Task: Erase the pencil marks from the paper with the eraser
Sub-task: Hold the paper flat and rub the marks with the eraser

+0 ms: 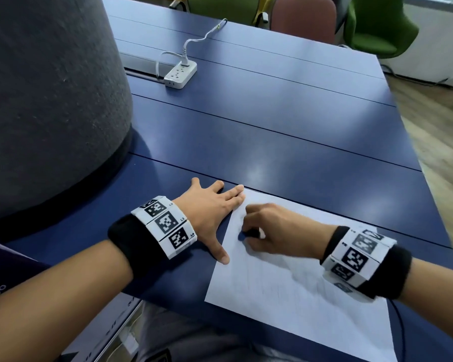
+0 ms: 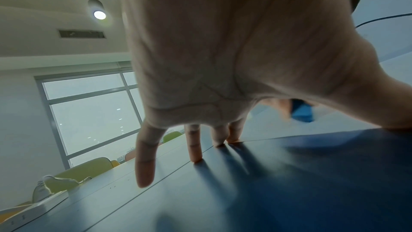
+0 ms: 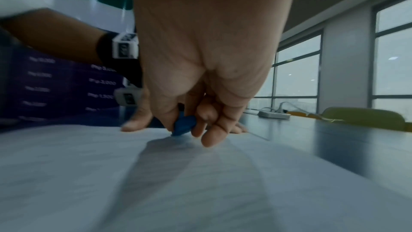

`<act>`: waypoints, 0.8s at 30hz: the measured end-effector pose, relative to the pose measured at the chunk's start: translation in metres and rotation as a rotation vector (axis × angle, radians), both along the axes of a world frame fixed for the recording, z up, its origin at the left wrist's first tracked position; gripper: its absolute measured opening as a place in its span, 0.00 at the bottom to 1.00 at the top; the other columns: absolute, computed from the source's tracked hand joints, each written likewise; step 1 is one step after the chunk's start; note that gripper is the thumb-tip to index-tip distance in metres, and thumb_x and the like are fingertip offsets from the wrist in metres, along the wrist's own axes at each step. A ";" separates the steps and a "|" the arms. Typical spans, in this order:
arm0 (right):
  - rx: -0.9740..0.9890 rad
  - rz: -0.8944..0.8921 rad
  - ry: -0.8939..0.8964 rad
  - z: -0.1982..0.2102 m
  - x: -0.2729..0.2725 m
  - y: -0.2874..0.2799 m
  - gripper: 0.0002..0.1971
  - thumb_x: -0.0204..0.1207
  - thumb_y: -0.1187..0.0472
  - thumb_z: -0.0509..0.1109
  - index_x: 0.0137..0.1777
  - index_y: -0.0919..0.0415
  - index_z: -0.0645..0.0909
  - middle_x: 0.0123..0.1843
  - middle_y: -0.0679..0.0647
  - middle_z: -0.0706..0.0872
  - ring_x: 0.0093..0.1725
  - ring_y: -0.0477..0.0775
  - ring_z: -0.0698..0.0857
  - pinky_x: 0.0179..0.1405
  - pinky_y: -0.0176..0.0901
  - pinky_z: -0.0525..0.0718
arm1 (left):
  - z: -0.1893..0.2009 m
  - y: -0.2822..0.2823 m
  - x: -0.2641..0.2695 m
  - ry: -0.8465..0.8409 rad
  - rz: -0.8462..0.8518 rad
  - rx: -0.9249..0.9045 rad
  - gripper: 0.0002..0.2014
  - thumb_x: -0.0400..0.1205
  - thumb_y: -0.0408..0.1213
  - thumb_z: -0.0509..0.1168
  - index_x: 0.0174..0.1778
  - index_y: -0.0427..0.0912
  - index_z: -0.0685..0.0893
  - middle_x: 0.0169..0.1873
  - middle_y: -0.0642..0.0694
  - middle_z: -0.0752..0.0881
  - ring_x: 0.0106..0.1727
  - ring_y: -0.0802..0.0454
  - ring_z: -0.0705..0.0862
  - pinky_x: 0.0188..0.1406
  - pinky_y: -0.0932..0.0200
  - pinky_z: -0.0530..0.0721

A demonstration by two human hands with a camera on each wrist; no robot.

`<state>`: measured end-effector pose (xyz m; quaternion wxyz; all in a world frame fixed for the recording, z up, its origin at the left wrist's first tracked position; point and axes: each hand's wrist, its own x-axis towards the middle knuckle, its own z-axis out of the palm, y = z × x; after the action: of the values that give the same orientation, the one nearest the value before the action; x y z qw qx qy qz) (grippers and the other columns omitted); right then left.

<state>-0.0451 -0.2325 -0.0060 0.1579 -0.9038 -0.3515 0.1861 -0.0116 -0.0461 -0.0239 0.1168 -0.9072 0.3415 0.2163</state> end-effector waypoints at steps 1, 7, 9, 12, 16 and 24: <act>-0.002 0.045 0.038 0.001 -0.008 0.003 0.07 0.73 0.60 0.69 0.46 0.60 0.88 0.41 0.52 0.81 0.37 0.53 0.81 0.42 0.45 0.81 | 0.000 0.000 0.000 0.003 0.000 0.002 0.68 0.58 0.80 0.68 0.86 0.50 0.42 0.85 0.58 0.38 0.81 0.44 0.53 0.66 0.29 0.65; 0.000 -0.056 -0.024 0.002 0.012 -0.002 0.07 0.73 0.62 0.71 0.43 0.65 0.87 0.39 0.51 0.80 0.37 0.54 0.80 0.43 0.50 0.81 | 0.000 0.001 0.001 0.004 -0.005 -0.014 0.68 0.57 0.80 0.67 0.86 0.50 0.42 0.85 0.58 0.39 0.81 0.45 0.54 0.65 0.29 0.65; 0.001 0.031 0.002 0.000 -0.003 0.003 0.07 0.73 0.61 0.70 0.45 0.63 0.88 0.40 0.51 0.80 0.37 0.54 0.80 0.42 0.47 0.81 | 0.000 0.001 0.000 0.006 -0.005 -0.005 0.69 0.58 0.80 0.67 0.86 0.50 0.41 0.85 0.58 0.38 0.81 0.44 0.53 0.66 0.29 0.65; -0.046 0.121 0.084 0.002 -0.019 0.009 0.08 0.74 0.60 0.68 0.47 0.61 0.88 0.41 0.52 0.81 0.37 0.53 0.80 0.41 0.45 0.80 | 0.001 0.000 -0.001 0.012 -0.005 0.006 0.68 0.59 0.80 0.67 0.86 0.49 0.40 0.85 0.57 0.38 0.82 0.44 0.52 0.68 0.28 0.64; -0.014 -0.010 0.005 0.002 -0.001 0.002 0.07 0.74 0.60 0.70 0.45 0.62 0.88 0.40 0.52 0.80 0.36 0.53 0.80 0.43 0.49 0.81 | 0.001 -0.001 -0.001 0.008 -0.003 0.006 0.68 0.59 0.80 0.67 0.86 0.49 0.41 0.85 0.56 0.38 0.82 0.43 0.53 0.67 0.29 0.64; -0.038 0.060 0.043 0.003 -0.011 0.006 0.09 0.73 0.61 0.68 0.48 0.60 0.89 0.41 0.52 0.81 0.37 0.53 0.80 0.42 0.46 0.80 | 0.002 0.000 0.000 0.024 0.004 0.008 0.68 0.59 0.80 0.67 0.86 0.49 0.39 0.85 0.57 0.37 0.83 0.43 0.51 0.69 0.26 0.62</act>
<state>-0.0561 -0.2265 -0.0025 0.1425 -0.8915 -0.3714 0.2167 -0.0120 -0.0463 -0.0222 0.1160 -0.9046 0.3404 0.2288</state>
